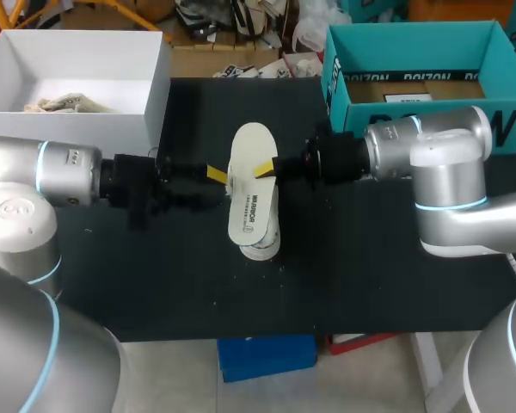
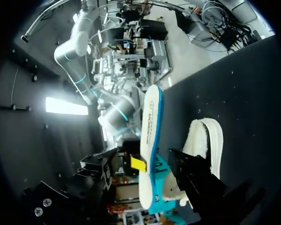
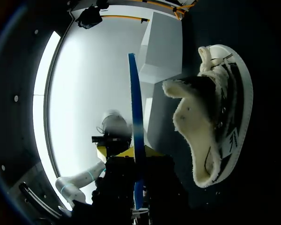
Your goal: Take the shoe out of the shoebox, open the shoe tongue, remove and reinsert the insole, then place the shoe into the shoebox
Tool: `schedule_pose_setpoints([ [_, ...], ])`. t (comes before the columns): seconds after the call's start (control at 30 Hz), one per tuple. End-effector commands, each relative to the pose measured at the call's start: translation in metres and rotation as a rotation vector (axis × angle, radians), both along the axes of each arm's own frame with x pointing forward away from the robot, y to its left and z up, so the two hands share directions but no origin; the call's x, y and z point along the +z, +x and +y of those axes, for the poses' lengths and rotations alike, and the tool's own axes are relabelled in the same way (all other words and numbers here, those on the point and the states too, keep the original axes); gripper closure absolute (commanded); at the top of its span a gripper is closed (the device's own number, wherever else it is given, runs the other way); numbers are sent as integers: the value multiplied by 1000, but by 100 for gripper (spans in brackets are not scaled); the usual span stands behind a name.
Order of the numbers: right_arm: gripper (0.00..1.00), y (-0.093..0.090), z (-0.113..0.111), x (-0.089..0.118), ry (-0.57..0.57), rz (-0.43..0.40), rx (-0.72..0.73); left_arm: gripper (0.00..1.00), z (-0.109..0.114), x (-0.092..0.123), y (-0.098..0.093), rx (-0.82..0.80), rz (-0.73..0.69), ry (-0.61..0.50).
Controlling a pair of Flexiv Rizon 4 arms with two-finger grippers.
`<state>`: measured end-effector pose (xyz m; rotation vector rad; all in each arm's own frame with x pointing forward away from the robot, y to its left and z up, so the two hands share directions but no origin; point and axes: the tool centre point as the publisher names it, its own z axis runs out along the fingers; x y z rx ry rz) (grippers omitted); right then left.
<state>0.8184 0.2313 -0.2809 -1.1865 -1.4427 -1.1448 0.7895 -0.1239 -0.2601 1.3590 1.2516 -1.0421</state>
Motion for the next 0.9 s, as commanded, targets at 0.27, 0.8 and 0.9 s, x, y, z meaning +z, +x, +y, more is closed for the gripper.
schedule_pose_setpoints([
  [0.27, 100, 0, 2, 0, -1, 0, -2, 70, -29, -7, 18, -29, -38, -71],
  [0.8, 100, 0, 2, 0, -1, 0, -2, 100, -43, -16, 22, -43, -39, -52],
  [0.9, 100, 0, 2, 0, -1, 0, -2, 100, -45, -16, 23, -39, -40, -52],
])
